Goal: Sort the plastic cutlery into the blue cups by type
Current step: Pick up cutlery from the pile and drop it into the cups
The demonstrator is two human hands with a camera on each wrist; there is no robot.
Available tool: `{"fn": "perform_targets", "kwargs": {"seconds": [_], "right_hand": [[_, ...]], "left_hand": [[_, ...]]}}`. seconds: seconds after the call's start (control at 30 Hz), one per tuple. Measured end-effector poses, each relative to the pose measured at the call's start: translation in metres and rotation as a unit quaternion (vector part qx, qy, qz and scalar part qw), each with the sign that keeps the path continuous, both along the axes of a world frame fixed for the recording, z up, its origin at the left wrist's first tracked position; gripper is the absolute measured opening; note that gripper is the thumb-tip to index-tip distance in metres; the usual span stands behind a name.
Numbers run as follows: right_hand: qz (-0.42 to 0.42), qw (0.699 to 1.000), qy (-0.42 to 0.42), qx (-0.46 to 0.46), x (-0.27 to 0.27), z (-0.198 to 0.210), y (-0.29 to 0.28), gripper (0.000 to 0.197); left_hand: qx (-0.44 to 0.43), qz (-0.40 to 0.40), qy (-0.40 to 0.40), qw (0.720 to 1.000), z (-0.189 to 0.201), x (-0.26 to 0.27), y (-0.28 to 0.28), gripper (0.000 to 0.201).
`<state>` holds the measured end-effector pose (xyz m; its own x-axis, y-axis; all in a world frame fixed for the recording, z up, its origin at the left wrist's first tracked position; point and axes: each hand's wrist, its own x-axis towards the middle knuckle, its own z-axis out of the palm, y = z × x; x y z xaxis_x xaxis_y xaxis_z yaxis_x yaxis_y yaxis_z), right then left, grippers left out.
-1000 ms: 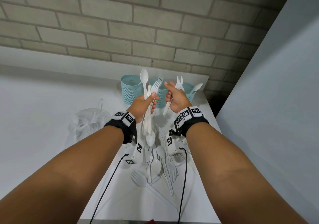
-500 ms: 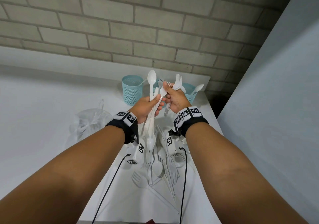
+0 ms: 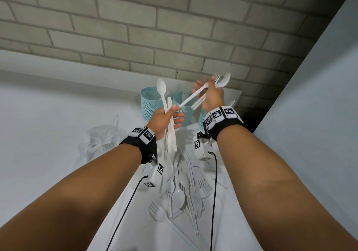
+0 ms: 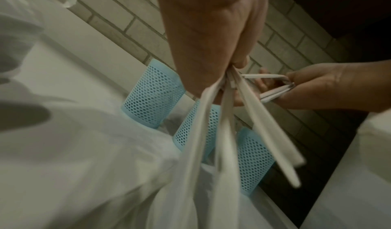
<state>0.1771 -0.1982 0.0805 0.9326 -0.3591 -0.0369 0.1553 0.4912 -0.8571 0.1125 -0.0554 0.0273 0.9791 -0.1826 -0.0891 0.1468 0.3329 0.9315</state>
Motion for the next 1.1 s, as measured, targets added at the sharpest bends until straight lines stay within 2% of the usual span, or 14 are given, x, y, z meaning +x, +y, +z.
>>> {"fn": "perform_targets", "kwargs": {"seconds": [0.1, 0.23, 0.47, 0.63, 0.67, 0.77, 0.83, 0.97, 1.1], "right_hand": [[-0.054, 0.997, -0.051, 0.029, 0.015, 0.019, 0.005, 0.022], [-0.102, 0.992, -0.057, -0.041, 0.037, 0.028, 0.008, 0.032], [-0.093, 0.986, -0.018, -0.140, 0.069, -0.011, 0.018, 0.042], [-0.023, 0.978, 0.023, -0.206, 0.073, -0.040, 0.018, 0.014], [-0.015, 0.974, 0.032, -0.223, 0.071, -0.041, 0.018, 0.016], [0.003, 0.969, 0.052, -0.243, 0.063, -0.033, 0.017, 0.050], [0.008, 0.971, 0.035, -0.235, 0.059, -0.024, 0.017, 0.058], [0.005, 0.974, -0.014, -0.227, 0.045, -0.006, 0.018, 0.041], [0.076, 0.955, -0.034, -0.284, 0.021, -0.001, 0.019, 0.023]], "left_hand": [[0.010, 0.036, -0.022, 0.999, 0.001, 0.007, 0.003, 0.024], [0.021, 0.052, -0.031, 0.998, -0.001, 0.018, 0.004, 0.025], [0.027, 0.028, -0.012, 0.999, -0.005, 0.025, 0.004, 0.023], [0.036, -0.002, 0.003, 0.999, -0.002, 0.022, 0.004, 0.025], [0.039, -0.007, 0.007, 0.999, -0.001, 0.020, 0.004, 0.027], [0.037, -0.019, 0.023, 0.999, 0.002, 0.017, 0.002, 0.034], [0.029, -0.032, 0.033, 0.999, 0.005, 0.016, 0.002, 0.039], [0.016, -0.080, 0.054, 0.995, 0.010, 0.011, 0.002, 0.040], [0.012, -0.119, 0.068, 0.991, 0.015, 0.003, 0.000, 0.038]]}}
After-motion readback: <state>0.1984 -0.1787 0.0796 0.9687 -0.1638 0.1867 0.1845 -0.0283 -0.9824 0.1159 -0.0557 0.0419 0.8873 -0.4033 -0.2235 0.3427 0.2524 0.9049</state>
